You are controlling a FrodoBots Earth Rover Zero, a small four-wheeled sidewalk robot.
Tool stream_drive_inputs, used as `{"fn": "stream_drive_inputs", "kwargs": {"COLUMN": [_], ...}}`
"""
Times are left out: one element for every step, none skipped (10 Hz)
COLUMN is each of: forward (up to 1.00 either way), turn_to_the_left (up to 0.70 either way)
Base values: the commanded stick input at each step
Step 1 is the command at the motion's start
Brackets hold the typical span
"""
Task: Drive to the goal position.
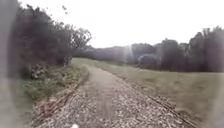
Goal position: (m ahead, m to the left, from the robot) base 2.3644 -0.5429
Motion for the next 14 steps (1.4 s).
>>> {"fn": "stream_drive_inputs", "kwargs": {"forward": [0.85, 0.85, 0.85, 0.85, 0.85, 0.85, 0.85, 0.85, 0.85, 0.85, 0.85, 0.85, 0.85, 0.85], "turn_to_the_left": [0.0, 0.0, 0.0, 0.0, 0.0, 0.0, 0.0, 0.0, 0.0, 0.0, 0.0, 0.0, 0.0, 0.0]}}
